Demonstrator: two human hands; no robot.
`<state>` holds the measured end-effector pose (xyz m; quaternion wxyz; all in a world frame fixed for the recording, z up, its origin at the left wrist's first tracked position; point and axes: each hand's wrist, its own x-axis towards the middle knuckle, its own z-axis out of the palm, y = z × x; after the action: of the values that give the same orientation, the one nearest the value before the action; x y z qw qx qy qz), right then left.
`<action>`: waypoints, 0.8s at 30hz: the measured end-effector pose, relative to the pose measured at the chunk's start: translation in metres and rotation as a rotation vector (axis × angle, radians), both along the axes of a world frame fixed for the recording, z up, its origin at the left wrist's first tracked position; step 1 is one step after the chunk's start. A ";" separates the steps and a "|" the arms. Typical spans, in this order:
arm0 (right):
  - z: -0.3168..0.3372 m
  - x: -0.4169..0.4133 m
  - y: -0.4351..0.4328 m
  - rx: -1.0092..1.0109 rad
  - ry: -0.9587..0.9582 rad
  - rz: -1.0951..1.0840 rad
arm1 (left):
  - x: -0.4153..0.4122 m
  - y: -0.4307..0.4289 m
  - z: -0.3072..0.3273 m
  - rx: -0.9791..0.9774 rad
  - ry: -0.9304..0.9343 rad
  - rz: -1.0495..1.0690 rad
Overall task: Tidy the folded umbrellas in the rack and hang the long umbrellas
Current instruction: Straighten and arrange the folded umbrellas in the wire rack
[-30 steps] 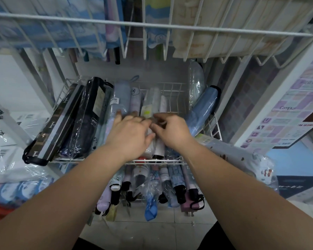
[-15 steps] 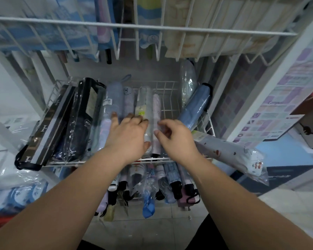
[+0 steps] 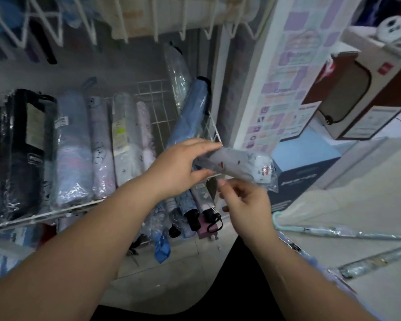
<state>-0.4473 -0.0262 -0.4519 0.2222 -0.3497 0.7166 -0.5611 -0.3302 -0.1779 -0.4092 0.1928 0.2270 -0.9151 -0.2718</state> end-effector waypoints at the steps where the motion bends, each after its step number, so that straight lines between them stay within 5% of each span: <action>1: 0.000 -0.005 0.002 -0.011 -0.028 -0.060 | -0.004 0.000 -0.001 0.015 0.010 -0.013; 12: 0.032 -0.008 -0.004 -0.221 0.015 -0.098 | -0.010 0.001 0.007 0.162 0.069 -0.047; 18: 0.075 -0.006 -0.030 -0.305 0.153 0.018 | -0.008 0.009 0.010 0.479 0.386 0.055; 24: 0.089 -0.003 -0.071 -0.200 0.281 0.259 | -0.007 -0.001 0.017 0.791 0.838 0.406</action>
<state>-0.4503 -0.0969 -0.3626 0.1547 -0.5339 0.6302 -0.5421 -0.3368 -0.1785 -0.3920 0.4856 0.3250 -0.5294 -0.6150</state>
